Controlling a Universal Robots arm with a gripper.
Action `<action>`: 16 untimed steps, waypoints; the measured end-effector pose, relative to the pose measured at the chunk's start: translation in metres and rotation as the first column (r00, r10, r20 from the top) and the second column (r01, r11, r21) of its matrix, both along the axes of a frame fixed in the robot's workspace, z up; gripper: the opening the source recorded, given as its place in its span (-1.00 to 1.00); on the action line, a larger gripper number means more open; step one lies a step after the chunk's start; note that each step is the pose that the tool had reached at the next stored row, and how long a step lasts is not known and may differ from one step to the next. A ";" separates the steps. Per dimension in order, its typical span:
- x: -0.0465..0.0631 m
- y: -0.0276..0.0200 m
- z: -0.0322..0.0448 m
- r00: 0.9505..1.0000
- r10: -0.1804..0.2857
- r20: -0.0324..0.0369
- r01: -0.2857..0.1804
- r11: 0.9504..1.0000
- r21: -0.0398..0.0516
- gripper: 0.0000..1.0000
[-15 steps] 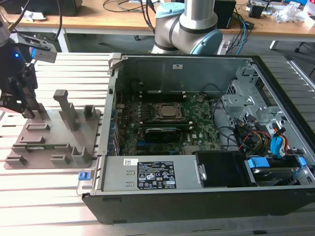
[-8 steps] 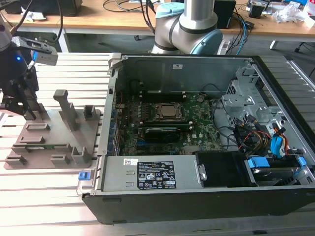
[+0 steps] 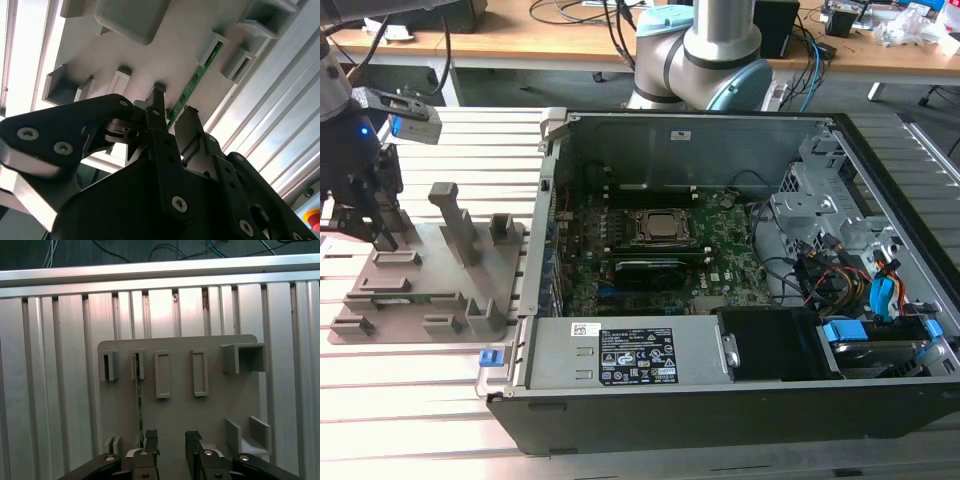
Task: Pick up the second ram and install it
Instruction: 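Pick up the second ram and move it above second insertion slot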
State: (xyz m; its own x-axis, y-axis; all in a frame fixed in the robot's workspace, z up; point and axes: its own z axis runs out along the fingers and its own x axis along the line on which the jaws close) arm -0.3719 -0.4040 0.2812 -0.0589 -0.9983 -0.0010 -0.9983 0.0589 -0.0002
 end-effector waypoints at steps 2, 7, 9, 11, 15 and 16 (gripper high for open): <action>0.000 0.0000 -0.0023 1.000 0.000 0.000 0.000 1.000 0.000 -0.28; 0.000 0.0000 -0.0071 1.000 0.000 0.000 0.000 1.000 0.000 -0.28; 0.000 0.0000 -0.0089 1.000 0.000 0.000 0.000 1.000 0.000 -0.28; 0.000 0.0000 -0.0116 1.000 0.000 0.000 0.000 1.000 0.000 -0.28; 0.000 0.0000 -0.0169 1.000 0.000 0.000 0.000 1.000 0.000 -0.28; 0.000 0.0000 -0.0181 1.000 0.000 0.000 0.000 1.000 0.000 -0.28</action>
State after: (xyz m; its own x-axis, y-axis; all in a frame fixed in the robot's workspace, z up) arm -0.3719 -0.4040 0.2632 -0.0589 -0.9983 -0.0009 -0.9983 0.0589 -0.0003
